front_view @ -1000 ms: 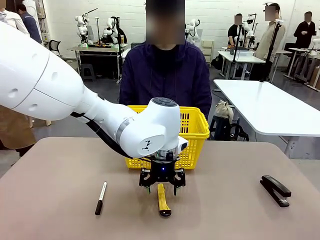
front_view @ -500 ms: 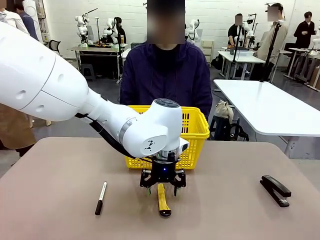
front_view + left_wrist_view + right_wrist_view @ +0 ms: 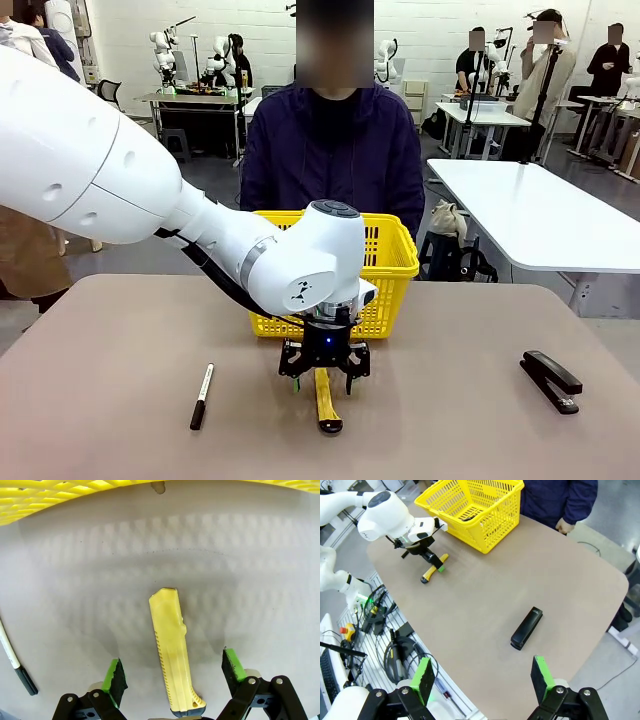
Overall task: Place the items the person wants into the basket.
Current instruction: Pick up the item the person points to and place it in the Market Basket.
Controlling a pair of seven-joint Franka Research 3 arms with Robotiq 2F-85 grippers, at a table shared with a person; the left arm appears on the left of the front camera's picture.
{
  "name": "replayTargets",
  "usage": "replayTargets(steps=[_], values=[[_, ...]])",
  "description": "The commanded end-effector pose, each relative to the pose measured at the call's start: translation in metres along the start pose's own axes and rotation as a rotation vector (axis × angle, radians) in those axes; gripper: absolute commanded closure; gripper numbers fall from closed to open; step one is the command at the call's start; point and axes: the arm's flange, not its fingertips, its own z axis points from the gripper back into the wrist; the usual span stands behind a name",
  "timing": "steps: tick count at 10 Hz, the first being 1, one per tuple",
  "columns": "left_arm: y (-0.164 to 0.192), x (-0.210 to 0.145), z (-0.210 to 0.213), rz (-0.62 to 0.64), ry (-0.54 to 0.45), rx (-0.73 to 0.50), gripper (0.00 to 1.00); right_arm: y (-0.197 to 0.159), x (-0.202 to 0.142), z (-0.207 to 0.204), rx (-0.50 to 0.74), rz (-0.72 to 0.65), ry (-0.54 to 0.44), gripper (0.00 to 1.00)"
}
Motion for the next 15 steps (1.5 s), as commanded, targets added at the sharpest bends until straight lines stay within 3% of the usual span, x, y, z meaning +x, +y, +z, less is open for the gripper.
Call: replayTargets(steps=[1,2,3,4,6,7,8,12,15], values=[[-0.006,0.001,0.000,0.001,-0.020,0.007,0.34,-0.001,0.000,0.000,0.018,0.016,-0.031,0.00],[-0.006,0.000,0.001,-0.001,-0.019,0.007,0.52,-0.001,0.000,0.000,0.018,0.016,-0.031,0.00],[-0.006,0.000,0.000,-0.003,-0.017,0.008,0.90,-0.001,0.000,0.000,0.018,0.016,-0.031,0.00],[-0.006,0.000,0.000,-0.005,-0.014,0.007,1.00,-0.001,0.000,0.000,0.018,0.016,-0.031,0.00],[-0.006,0.000,0.000,-0.005,-0.008,0.005,1.00,-0.001,0.000,0.000,0.018,0.016,-0.031,0.00],[-0.006,0.000,-0.001,-0.001,-0.007,0.000,0.90,-0.001,0.000,0.000,0.018,0.016,-0.031,0.00],[-0.006,-0.001,-0.001,0.001,-0.006,-0.001,0.98,-0.001,0.000,0.000,0.018,0.016,-0.031,0.00],[-0.003,-0.003,0.009,-0.004,-0.013,-0.009,1.00,-0.001,0.000,0.000,0.018,0.016,-0.031,0.00],[0.001,-0.053,0.097,-0.113,-0.003,0.002,1.00,-0.001,0.000,0.000,0.018,0.016,-0.031,0.00]])
